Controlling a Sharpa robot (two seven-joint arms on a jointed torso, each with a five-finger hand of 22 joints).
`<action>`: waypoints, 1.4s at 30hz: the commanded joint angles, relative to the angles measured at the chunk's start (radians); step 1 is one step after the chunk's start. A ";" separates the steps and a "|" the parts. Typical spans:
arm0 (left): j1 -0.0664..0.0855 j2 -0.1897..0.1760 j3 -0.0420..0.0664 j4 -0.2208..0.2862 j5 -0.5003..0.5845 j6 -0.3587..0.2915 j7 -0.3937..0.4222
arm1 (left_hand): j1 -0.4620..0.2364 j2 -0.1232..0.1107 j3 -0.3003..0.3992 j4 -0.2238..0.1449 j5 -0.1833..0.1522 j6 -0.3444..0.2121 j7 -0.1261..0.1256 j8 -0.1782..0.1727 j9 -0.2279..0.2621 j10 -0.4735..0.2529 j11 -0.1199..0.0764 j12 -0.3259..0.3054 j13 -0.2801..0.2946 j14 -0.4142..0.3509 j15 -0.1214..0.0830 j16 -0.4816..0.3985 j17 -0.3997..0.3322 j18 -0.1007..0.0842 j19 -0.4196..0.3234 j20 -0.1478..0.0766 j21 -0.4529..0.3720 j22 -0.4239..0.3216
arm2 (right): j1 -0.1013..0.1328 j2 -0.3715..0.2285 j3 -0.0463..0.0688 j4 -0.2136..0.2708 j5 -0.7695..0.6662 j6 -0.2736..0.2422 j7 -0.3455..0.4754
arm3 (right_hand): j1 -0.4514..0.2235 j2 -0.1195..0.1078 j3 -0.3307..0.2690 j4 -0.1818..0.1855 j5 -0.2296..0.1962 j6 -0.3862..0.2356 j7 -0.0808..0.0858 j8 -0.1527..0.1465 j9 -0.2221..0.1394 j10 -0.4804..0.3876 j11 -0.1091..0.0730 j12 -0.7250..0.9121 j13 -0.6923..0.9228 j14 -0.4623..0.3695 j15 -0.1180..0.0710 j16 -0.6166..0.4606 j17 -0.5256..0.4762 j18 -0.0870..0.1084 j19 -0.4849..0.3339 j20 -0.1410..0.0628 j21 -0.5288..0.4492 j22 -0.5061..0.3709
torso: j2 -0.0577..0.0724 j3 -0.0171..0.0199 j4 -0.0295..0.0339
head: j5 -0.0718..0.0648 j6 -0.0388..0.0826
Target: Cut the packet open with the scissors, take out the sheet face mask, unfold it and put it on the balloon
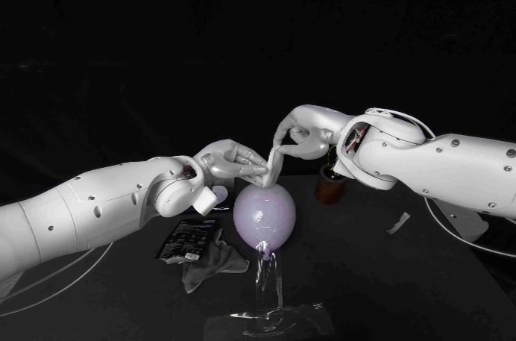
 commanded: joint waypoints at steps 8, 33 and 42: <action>0.000 -0.002 0.001 0.009 0.094 0.000 0.030 | -0.078 -0.099 0.296 0.024 -0.002 -0.047 0.005 0.046 0.184 0.007 -0.003 0.018 0.007 -0.034 0.001 0.054 0.038 0.010 -0.013 -0.010 0.039 0.031 | -0.001 0.006 0.000 -0.007 0.006 0.001 0.002 | -0.010 0.004 0.001 -0.003 0.005 0.006 0.002 0.004 0.012 0.006 -0.003 -0.007 0.126 0.108 -0.007 0.007 0.263 -0.003 0.009 -0.005 -0.004 0.198 | -0.001 -0.0002 0.0001 | -0.003 -0.002; -0.008 -0.025 0.001 0.043 0.238 0.001 -0.014 | -0.421 -0.199 0.687 -0.208 0.004 -0.058 0.007 0.052 0.359 0.005 -0.008 0.088 0.058 -0.053 -0.010 0.159 0.091 -0.009 -0.065 -0.053 0.246 0.198 | -0.031 -0.037 -0.011 -0.037 0.231 -0.201 -0.056 | -0.078 -0.091 -0.076 0.095 0.005 -0.196 0.082 -0.130 -0.048 -0.263 0.067 -0.448 -0.178 0.080 0.053 -0.027 0.177 0.033 -0.086 0.042 -0.226 0.137 | 0.000 -0.0003 0.0012 | 0.001 0.008; -0.013 -0.034 0.001 0.063 0.277 -0.055 -0.034 | -0.463 -0.200 0.721 -0.257 0.004 -0.047 0.007 0.039 0.382 0.007 -0.011 0.109 0.071 -0.049 -0.015 0.183 0.097 -0.017 -0.101 -0.067 0.324 0.264 | -0.058 -0.117 -0.013 0.090 0.323 -0.339 -0.111 | -0.054 -0.061 -0.077 0.122 0.041 -0.068 0.032 -0.047 -0.020 -0.117 0.026 -0.215 -0.038 0.099 0.019 -0.006 0.231 0.016 -0.027 0.024 -0.111 0.169 | 0.000 0.0000 -0.0003 | 0.005 0.004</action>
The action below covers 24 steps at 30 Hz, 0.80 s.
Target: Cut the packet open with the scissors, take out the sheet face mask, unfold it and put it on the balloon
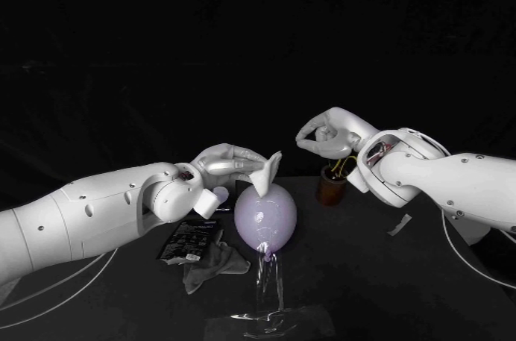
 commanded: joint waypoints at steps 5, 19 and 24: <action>-0.002 -0.008 0.001 0.026 0.066 -0.108 -0.029 | -0.039 0.001 0.028 -0.037 -0.002 0.022 0.002 -0.020 0.239 0.003 -0.011 0.026 0.013 0.006 -0.011 0.027 0.007 -0.021 -0.043 -0.007 0.073 0.064 | -0.036 -0.046 -0.008 0.123 0.197 -0.180 -0.078 | 0.001 0.009 -0.006 0.019 0.032 0.018 -0.012 0.023 0.009 0.052 -0.013 0.088 0.061 0.098 -0.018 0.010 0.242 -0.014 0.030 -0.011 0.053 0.178 | -0.003 0.0004 -0.0009 | 0.002 -0.003; -0.006 -0.017 0.001 0.073 0.092 -0.240 -0.070 | -0.070 0.002 0.051 -0.057 -0.002 0.030 0.002 -0.034 0.253 -0.006 -0.011 0.051 0.024 -0.002 -0.012 0.051 0.010 -0.027 -0.085 -0.008 0.129 0.115 | -0.095 0.001 -0.018 0.188 0.462 -0.258 -0.030 | -0.007 0.025 -0.014 0.038 0.006 0.009 -0.015 0.028 0.010 0.106 -0.017 0.184 0.129 0.102 -0.023 0.016 0.257 -0.020 0.043 -0.018 0.082 0.187 | -0.001 -0.0010 0.0007 | -0.001 0.001; -0.007 -0.017 0.001 0.082 0.095 -0.256 -0.075 | -0.073 0.001 0.052 -0.060 -0.002 0.031 0.001 -0.035 0.254 -0.007 -0.011 0.056 0.026 -0.004 -0.012 0.055 0.012 -0.028 -0.090 -0.007 0.133 0.119 | -0.101 0.033 -0.019 0.175 0.487 -0.262 -0.023 | -0.023 0.019 -0.031 0.052 -0.001 0.003 -0.011 0.023 0.006 0.112 -0.013 0.198 0.138 0.103 -0.020 0.017 0.258 -0.021 0.044 -0.017 0.084 0.188 | -0.001 -0.0009 0.0005 | -0.002 0.000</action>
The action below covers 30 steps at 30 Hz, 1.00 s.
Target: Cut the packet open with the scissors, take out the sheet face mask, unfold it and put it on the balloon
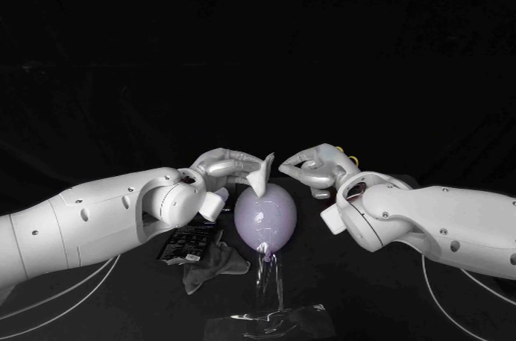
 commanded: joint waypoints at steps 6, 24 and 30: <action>0.000 0.002 0.001 0.016 0.024 -0.047 -0.017 | -0.015 -0.003 0.005 -0.008 -0.001 0.007 0.000 -0.003 0.222 -0.006 -0.001 0.009 0.003 -0.010 -0.003 0.012 0.003 -0.014 -0.013 -0.002 0.009 0.008 | -0.007 0.043 0.000 -0.023 0.074 -0.033 0.034 | -0.017 -0.014 -0.018 0.011 -0.013 -0.016 0.003 -0.012 -0.005 0.003 0.003 0.005 0.071 0.105 -0.003 0.003 0.258 -0.018 0.006 0.004 -0.001 0.188 | 0.001 0.0003 0.0000 | -0.002 -0.004; 0.000 0.004 0.001 0.029 0.027 -0.031 -0.024 | -0.019 -0.010 0.004 -0.021 -0.001 0.014 -0.002 -0.006 0.220 -0.014 -0.002 0.022 0.009 -0.021 -0.003 0.025 0.007 -0.016 -0.031 0.001 0.022 0.021 | -0.013 0.091 0.000 -0.068 0.032 -0.064 0.053 | -0.037 -0.073 -0.107 0.037 -0.027 -0.068 0.027 -0.050 -0.025 -0.045 0.024 -0.050 0.031 0.102 0.015 0.000 0.249 -0.010 -0.015 0.017 -0.050 0.175 | 0.000 0.0007 -0.0007 | -0.004 -0.005; 0.000 0.004 0.001 0.031 0.027 -0.024 -0.021 | -0.022 -0.012 0.003 -0.025 -0.001 0.017 -0.003 -0.006 0.219 -0.016 -0.003 0.028 0.012 -0.024 -0.004 0.030 0.008 -0.017 -0.037 0.002 0.026 0.026 | -0.014 0.099 0.000 -0.076 0.022 -0.053 0.044 | -0.024 -0.072 -0.121 0.038 -0.027 -0.056 0.024 -0.043 -0.022 -0.047 0.023 -0.048 0.032 0.103 0.015 0.000 0.251 -0.010 -0.015 0.019 -0.049 0.175 | 0.001 0.0006 -0.0009 | -0.005 -0.006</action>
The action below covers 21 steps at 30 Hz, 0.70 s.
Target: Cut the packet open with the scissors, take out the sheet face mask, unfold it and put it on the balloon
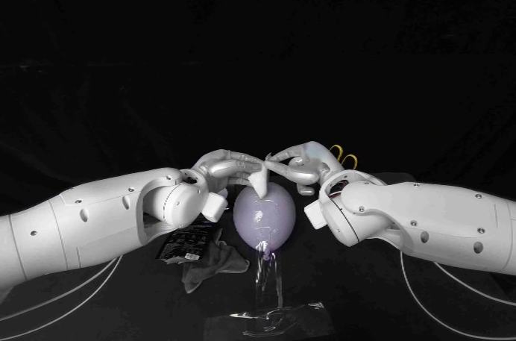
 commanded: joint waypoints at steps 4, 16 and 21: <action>0.001 0.003 0.001 0.005 0.008 0.019 0.007 | -0.013 -0.003 -0.002 -0.008 0.000 0.008 0.000 0.002 0.203 -0.006 0.000 0.008 0.002 -0.007 -0.001 0.010 0.002 -0.017 -0.011 0.003 0.008 0.004 | -0.003 0.010 0.000 -0.005 -0.032 0.013 0.001 | 0.017 0.000 -0.015 0.000 -0.004 0.017 -0.008 0.010 0.003 -0.004 -0.004 0.002 0.036 0.104 0.005 0.004 0.253 -0.003 0.000 0.004 0.000 0.175 | 0.000 -0.0003 0.0005 | 0.000 -0.001; 0.001 0.002 0.001 0.005 0.017 0.025 0.011 | -0.021 -0.003 -0.007 -0.006 0.000 0.011 0.000 0.002 0.201 -0.009 -0.001 0.015 0.006 -0.010 0.000 0.016 0.004 -0.017 -0.016 0.005 0.010 0.007 | -0.009 0.013 0.000 -0.003 -0.044 0.025 -0.001 | 0.078 0.054 -0.011 -0.008 -0.004 0.090 -0.041 0.055 0.019 0.014 -0.032 0.026 0.050 0.104 -0.016 0.004 0.253 -0.005 0.008 -0.009 0.019 0.180 | 0.000 0.0001 0.0002 | 0.000 -0.003; 0.001 0.002 0.001 0.006 0.018 0.032 0.009 | -0.023 -0.003 -0.008 -0.005 0.000 0.011 0.000 0.001 0.201 -0.010 -0.001 0.018 0.007 -0.011 0.000 0.018 0.005 -0.017 -0.017 0.006 0.010 0.007 | -0.010 0.014 0.000 -0.004 -0.046 0.013 0.006 | 0.123 0.083 0.010 -0.031 -0.004 0.107 -0.056 0.070 0.025 0.025 -0.045 0.038 0.058 0.104 -0.027 0.005 0.255 -0.007 0.012 -0.019 0.029 0.183 | 0.000 0.0005 -0.0001 | 0.000 -0.004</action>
